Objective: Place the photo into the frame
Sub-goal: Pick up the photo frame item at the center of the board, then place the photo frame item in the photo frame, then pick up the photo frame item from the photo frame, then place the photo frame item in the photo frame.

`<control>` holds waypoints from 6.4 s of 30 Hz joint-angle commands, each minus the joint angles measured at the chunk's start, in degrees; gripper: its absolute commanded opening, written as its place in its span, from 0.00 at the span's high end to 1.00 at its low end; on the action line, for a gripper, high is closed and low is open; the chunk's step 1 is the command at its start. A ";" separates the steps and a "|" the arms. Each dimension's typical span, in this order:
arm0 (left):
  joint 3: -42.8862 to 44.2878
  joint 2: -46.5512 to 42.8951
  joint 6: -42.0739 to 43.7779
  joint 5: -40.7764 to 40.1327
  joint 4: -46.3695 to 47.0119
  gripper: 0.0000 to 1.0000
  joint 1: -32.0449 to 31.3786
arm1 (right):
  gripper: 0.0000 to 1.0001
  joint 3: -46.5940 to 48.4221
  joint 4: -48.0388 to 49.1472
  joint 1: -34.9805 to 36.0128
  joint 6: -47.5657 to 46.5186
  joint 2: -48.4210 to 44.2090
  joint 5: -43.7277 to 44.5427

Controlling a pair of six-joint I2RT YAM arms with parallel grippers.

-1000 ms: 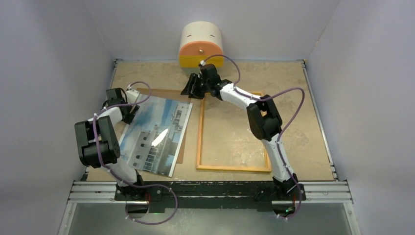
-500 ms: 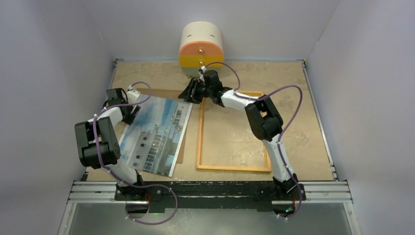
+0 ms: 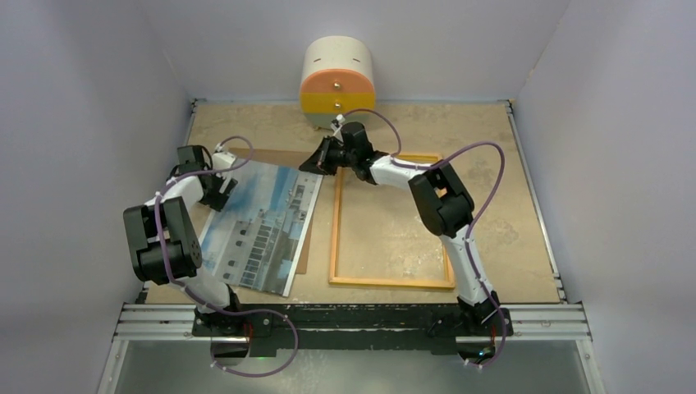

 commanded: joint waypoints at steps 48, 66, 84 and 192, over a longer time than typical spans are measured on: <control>12.23 5.81 -2.92 -5.15 -6.29 0.00 -29.18 | 0.09 -48.99 -28.85 -23.43 -15.32 -48.71 4.60; 8.47 7.08 -2.06 -4.07 -5.66 0.00 -29.68 | 0.20 -67.75 10.42 -9.98 7.69 -44.29 12.14; 7.29 9.20 -0.16 -2.55 -6.17 0.00 -30.60 | 0.61 -74.80 66.51 -5.07 24.34 -27.78 17.09; 31.38 5.19 -18.19 16.26 -17.96 0.00 -29.79 | 1.00 -40.57 -34.42 -32.96 -23.25 -69.24 -19.21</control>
